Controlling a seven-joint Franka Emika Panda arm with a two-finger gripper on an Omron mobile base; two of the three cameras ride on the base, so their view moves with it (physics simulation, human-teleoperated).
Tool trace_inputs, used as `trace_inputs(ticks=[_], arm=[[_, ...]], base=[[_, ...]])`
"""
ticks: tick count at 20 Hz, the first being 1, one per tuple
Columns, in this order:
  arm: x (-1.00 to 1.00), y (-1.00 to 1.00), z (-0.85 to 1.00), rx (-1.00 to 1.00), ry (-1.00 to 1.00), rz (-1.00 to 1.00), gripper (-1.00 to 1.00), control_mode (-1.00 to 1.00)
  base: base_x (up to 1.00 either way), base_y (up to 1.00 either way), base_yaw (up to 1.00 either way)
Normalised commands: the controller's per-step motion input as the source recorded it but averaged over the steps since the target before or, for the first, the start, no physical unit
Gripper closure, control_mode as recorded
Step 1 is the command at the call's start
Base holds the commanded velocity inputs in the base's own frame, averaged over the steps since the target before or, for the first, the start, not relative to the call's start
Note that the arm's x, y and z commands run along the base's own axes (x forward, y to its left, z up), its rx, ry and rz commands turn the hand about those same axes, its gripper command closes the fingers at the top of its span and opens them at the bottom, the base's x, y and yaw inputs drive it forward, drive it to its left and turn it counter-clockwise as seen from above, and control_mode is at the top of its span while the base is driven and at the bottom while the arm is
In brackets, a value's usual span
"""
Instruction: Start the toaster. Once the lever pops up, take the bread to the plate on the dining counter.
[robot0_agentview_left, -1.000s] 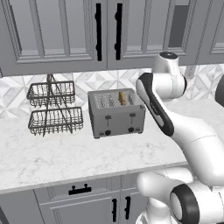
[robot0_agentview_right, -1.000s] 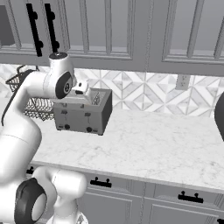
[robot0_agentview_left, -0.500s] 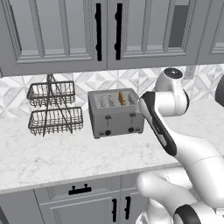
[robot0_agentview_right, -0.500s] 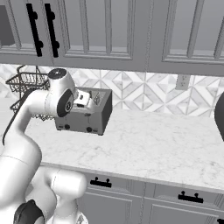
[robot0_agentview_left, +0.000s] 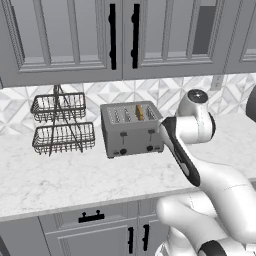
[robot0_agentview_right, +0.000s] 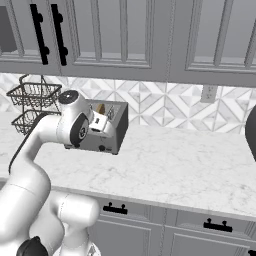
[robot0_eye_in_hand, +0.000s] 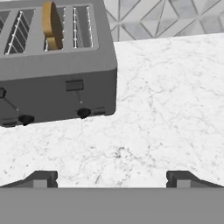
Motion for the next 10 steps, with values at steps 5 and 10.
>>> trace_inputs(ticks=[5, 10], arm=[[0.30, 0.01, -0.06, 0.01, 0.00, 0.00, -1.00, -1.00], [0.40, 0.00, -0.09, 0.00, 0.00, 0.00, -1.00, -1.00]], base=[[0.00, 0.00, 0.00], [0.00, 0.00, 0.00]])
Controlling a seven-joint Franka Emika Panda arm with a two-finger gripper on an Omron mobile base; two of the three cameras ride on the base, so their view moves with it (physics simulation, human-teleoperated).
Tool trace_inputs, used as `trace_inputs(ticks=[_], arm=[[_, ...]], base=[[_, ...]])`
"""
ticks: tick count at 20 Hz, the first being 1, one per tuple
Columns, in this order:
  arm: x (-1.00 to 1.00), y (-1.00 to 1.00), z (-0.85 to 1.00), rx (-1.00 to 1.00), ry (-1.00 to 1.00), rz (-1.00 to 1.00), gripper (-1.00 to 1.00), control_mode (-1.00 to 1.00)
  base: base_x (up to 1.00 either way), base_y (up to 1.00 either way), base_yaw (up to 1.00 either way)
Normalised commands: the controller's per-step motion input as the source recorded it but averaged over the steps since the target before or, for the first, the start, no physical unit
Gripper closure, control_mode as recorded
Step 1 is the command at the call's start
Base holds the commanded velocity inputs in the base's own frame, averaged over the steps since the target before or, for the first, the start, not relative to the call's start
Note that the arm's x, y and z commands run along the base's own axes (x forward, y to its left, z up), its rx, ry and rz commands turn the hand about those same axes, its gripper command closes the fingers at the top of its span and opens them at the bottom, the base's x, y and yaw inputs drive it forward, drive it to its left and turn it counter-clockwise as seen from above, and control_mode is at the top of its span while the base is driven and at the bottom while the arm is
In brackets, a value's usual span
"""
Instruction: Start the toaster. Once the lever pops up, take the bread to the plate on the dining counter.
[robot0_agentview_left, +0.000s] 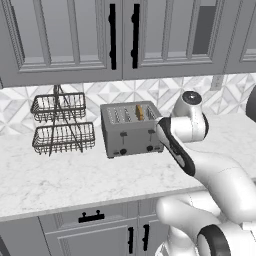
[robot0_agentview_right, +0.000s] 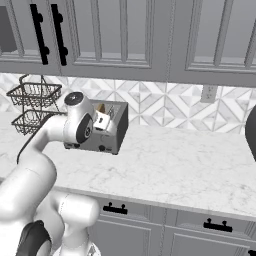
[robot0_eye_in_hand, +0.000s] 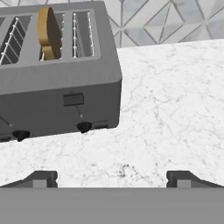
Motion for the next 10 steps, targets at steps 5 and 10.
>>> trace_inputs(ticks=[5, 10], arm=[[0.31, 0.00, -0.20, 0.00, 0.00, 0.00, -1.00, -1.00], [0.33, 0.00, -0.15, 0.00, 0.00, 0.00, -1.00, -1.00]], base=[[0.00, 0.00, 0.00], [0.00, 0.00, 0.00]])
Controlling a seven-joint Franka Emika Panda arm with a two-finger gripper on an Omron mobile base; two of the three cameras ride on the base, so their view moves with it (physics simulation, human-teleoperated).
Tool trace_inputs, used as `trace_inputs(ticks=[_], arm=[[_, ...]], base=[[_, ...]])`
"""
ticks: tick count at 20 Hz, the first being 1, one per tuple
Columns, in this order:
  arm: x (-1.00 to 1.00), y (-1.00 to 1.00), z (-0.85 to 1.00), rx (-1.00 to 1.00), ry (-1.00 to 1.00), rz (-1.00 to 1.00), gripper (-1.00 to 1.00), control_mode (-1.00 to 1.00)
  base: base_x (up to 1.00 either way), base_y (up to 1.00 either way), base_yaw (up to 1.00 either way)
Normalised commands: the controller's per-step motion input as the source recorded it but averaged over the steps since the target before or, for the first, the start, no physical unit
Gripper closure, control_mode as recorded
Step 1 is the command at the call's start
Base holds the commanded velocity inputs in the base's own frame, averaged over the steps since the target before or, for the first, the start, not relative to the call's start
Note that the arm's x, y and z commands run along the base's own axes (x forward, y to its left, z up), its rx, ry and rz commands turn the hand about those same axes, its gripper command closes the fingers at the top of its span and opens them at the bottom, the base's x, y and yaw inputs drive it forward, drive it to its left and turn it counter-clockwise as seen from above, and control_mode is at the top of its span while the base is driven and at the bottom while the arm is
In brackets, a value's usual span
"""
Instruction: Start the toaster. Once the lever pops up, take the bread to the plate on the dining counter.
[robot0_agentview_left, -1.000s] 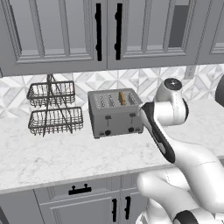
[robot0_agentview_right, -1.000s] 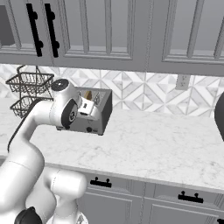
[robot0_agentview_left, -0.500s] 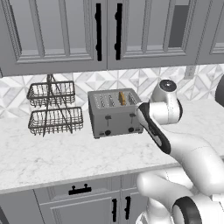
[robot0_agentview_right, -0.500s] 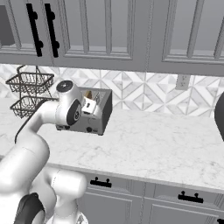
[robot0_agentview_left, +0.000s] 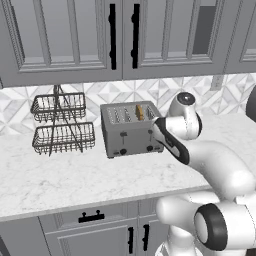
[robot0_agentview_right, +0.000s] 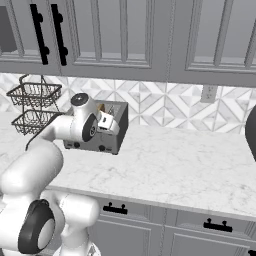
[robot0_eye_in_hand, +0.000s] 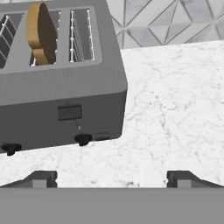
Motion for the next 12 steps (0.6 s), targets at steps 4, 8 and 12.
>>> trace_inputs(ticks=[4, 8, 12], arm=[[0.38, 0.00, -0.13, 0.00, 0.00, 0.00, -1.00, -1.00], [0.37, 0.07, -0.16, 0.00, 0.00, 0.00, -1.00, -1.00], [0.38, 0.09, -0.16, 0.00, 0.00, 0.00, -1.00, -1.00]], base=[[0.00, 0.00, 0.00], [0.00, 0.00, 0.00], [0.00, 0.00, 0.00]])
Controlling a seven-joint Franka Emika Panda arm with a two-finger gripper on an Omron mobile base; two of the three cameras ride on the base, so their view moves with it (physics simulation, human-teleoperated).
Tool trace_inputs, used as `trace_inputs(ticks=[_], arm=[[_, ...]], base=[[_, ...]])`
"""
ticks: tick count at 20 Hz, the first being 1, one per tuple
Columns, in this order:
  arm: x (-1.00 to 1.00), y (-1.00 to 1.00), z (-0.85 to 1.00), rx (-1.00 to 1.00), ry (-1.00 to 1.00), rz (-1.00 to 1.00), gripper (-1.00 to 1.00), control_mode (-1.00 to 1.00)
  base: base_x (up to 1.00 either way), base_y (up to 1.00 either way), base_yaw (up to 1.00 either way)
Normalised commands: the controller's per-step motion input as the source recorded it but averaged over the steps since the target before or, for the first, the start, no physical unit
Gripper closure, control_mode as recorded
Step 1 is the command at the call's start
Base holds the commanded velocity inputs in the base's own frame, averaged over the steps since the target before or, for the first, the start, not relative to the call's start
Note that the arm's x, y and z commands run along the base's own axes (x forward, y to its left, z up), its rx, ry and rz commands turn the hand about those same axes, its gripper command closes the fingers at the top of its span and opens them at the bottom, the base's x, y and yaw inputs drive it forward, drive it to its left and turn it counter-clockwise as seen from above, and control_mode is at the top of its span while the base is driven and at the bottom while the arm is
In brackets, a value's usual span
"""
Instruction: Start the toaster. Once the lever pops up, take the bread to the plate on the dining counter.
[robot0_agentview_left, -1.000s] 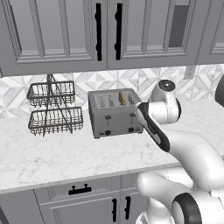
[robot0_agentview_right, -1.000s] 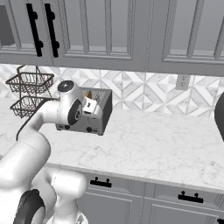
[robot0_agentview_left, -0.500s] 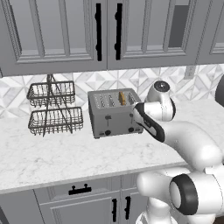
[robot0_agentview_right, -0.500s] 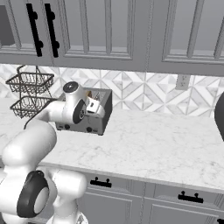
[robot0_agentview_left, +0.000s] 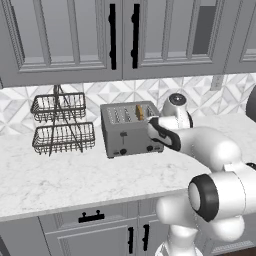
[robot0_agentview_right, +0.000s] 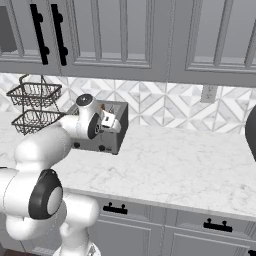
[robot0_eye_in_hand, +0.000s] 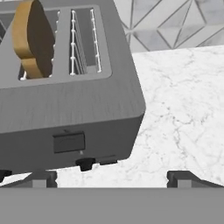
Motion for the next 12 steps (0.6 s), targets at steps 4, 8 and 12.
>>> trace_inputs(ticks=[4, 8, 12], arm=[[0.31, 0.02, -0.17, 0.00, 0.00, 0.00, -1.00, -1.00], [0.20, 0.00, -0.20, 0.00, 0.00, 0.00, -1.00, -1.00], [0.09, 0.00, -0.25, 0.00, 0.00, 0.00, -1.00, -1.00]], base=[[0.00, 0.00, 0.00], [0.00, 0.00, 0.00], [0.00, 0.00, 0.00]])
